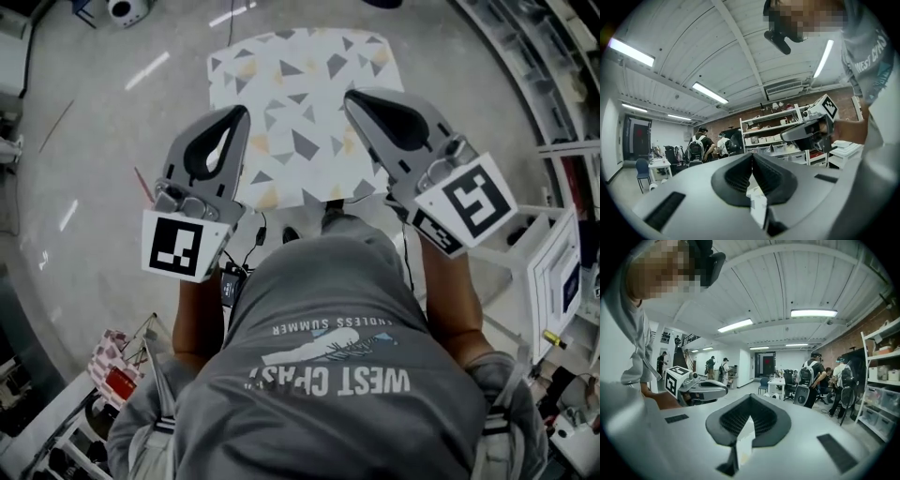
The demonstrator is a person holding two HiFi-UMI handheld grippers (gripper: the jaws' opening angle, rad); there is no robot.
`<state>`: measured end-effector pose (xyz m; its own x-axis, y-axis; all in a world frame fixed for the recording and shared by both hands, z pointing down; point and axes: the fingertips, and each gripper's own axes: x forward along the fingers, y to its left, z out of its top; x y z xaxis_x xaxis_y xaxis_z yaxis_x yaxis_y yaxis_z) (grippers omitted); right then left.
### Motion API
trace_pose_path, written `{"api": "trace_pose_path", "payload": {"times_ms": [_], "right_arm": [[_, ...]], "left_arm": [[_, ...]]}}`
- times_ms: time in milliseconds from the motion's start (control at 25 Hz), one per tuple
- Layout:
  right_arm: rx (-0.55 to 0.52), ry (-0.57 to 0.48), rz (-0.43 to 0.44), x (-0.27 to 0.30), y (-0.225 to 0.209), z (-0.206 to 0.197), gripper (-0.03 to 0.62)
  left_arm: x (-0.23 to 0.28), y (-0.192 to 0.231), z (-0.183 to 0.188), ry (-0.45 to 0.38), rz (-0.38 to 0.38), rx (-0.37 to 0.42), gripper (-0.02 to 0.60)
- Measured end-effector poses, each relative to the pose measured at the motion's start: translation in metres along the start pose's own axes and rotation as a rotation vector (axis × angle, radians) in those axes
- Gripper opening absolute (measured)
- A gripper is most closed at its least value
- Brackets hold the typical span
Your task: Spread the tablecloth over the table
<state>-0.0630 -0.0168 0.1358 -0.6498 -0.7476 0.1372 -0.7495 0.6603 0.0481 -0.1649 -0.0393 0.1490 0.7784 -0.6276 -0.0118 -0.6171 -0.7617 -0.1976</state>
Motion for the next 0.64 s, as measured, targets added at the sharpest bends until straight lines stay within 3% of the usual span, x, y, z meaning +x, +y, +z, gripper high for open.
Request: {"api": "trace_pose_path", "payload": {"times_ms": [360, 640], "right_arm": [[-0.054, -0.041, -0.033, -0.029, 0.030, 0.022, 0.008], [-0.048, -0.044, -0.058, -0.049, 0.043, 0.025, 0.008]], "left_arm": [[-0.030, -0.024, 0.009, -0.013, -0.038, -0.001, 0.000], [-0.048, -0.031, 0.020, -0.043, -0.022, 0.007, 0.000]]}}
